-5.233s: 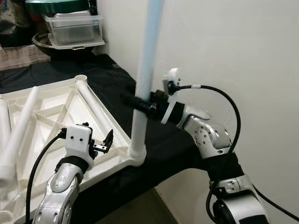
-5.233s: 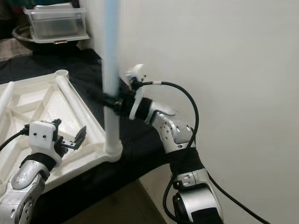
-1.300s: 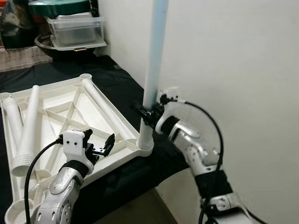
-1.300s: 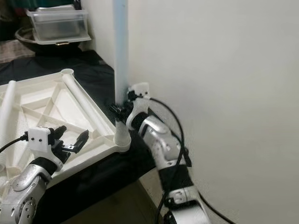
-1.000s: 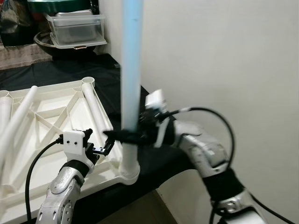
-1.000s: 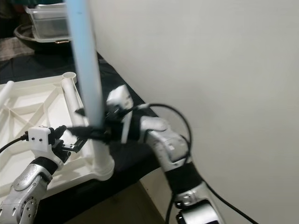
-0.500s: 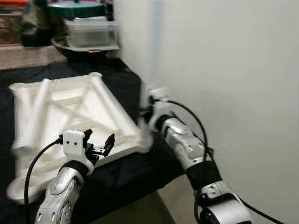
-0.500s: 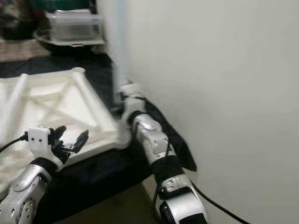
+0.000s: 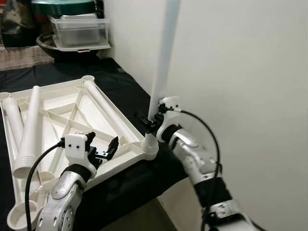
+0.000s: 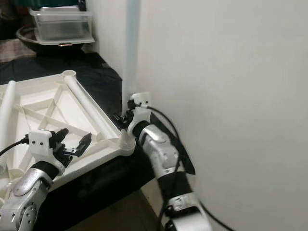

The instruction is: Building children table

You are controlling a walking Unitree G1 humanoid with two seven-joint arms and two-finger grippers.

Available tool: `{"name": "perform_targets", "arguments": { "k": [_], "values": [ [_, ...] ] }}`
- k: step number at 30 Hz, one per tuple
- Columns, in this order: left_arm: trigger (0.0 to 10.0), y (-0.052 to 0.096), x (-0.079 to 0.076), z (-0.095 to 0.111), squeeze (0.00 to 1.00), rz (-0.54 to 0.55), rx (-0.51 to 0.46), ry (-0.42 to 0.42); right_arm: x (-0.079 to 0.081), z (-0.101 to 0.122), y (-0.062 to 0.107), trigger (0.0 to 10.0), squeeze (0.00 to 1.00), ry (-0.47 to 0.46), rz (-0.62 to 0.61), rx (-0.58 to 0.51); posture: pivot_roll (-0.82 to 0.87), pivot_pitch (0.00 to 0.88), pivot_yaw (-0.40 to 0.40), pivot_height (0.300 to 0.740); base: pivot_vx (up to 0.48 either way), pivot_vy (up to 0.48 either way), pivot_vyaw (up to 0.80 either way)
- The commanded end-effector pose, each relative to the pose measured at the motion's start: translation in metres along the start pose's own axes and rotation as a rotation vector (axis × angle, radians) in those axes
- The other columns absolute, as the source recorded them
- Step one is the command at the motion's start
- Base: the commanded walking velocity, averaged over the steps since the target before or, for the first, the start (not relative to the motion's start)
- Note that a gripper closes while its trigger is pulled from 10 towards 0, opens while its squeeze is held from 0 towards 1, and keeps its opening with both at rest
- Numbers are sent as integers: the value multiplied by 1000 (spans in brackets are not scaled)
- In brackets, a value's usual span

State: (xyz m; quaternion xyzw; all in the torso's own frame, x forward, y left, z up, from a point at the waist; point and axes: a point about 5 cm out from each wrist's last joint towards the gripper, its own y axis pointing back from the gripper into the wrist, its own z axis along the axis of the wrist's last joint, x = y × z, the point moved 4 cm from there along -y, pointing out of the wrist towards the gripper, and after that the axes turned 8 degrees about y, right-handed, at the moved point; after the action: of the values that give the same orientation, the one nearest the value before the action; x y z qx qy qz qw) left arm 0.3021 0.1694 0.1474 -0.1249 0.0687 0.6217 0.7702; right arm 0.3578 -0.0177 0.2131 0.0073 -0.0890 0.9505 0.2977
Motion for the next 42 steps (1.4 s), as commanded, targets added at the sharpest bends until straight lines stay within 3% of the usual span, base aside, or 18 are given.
{"name": "perform_targets", "arguments": {
  "k": [1,7,11,12,14,15,16,19,24,27,28,32,33,35,39,40,41,42],
  "values": [
    [10000,-1,0,-2,0,-1,0,6,45,19,-3,10000,0,-2,318,-68,109,0,-129,740,0,0,0],
    [10000,-1,-1,-1,0,5,-4,6,100,-8,19,10000,0,111,702,40,123,0,-136,740,0,0,0],
    [10000,0,0,-2,0,7,-2,6,100,-22,11,9294,0,112,666,71,127,0,-136,740,0,0,0],
    [10000,0,-1,-2,0,6,-1,6,92,-28,4,0,0,144,588,93,130,0,-137,740,0,0,0],
    [10000,0,-1,-2,0,6,0,6,81,-34,-3,0,0,154,502,120,130,0,-137,740,0,0,0],
    [10000,1,-1,-2,0,6,1,5,40,-44,-18,0,0,141,176,203,131,0,-137,740,0,0,0],
    [10000,1,-1,-2,0,6,1,5,23,-48,-20,0,0,121,41,236,131,0,-137,740,0,0,0],
    [10000,2,-1,-2,0,7,1,7,-61,-54,9,0,0,70,-595,307,128,0,-135,740,0,0,0],
    [10000,3,-1,-2,0,5,2,8,-96,-49,51,0,0,140,-908,305,118,0,-126,740,0,0,0],
    [10000,3,-1,-2,0,2,5,8,-87,-55,51,0,0,111,-878,323,118,0,-126,740,0,0,0],
    [10000,2,-1,-2,0,-1,6,8,-75,-53,42,10000,0,144,-805,309,107,0,-115,740,0,0,0],
    [10000,0,-1,-3,0,-8,10,7,-38,-44,11,10000,0,135,-567,200,104,0,-110,740,0,0,0],
    [10000,0,-1,-3,0,-9,11,7,-35,-39,7,10000,1000,118,-543,152,104,0,-110,740,0,0,0],
    [10000,-1,-1,-3,0,-10,11,6,-36,-32,3,10000,1000,107,-552,104,104,0,-110,740,0,0,0],
    [10000,-1,0,-4,0,-8,11,5,-15,-18,-15,10000,1000,93,-326,60,111,0,-119,740,0,0,0],
    [10000,-1,0,-4,0,-7,10,5,-7,-13,-18,10000,0,90,-253,41,111,0,-119,740,0,0,0],
    [10000,-1,0,-4,0,-5,8,5,24,5,-18,10000,0,91,15,-24,110,0,-119,740,0,0,0],
    [10000,-1,0,-4,0,-5,8,5,24,5,-18,10000,0,91,15,-24,110,0,-119,740,0,0,0]
  ]
}}
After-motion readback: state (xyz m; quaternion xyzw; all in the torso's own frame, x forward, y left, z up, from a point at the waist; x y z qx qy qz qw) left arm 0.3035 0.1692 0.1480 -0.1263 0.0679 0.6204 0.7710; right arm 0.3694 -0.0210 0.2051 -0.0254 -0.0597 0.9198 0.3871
